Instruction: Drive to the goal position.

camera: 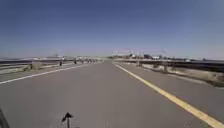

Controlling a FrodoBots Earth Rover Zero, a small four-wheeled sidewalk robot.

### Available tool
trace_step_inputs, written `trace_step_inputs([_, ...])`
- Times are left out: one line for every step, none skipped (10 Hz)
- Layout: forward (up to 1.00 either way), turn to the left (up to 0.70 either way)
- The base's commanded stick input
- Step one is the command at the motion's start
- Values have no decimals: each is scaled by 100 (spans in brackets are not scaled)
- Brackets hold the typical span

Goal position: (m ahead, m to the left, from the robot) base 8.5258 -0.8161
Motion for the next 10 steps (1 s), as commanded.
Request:
trace_step_inputs([100,0])
trace_step_inputs([100,0])
trace_step_inputs([100,0])
trace_step_inputs([100,0])
trace_step_inputs([100,0])
trace_step_inputs([100,0])
trace_step_inputs([100,0])
trace_step_inputs([100,0])
trace_step_inputs([100,0])
trace_step_inputs([100,0])
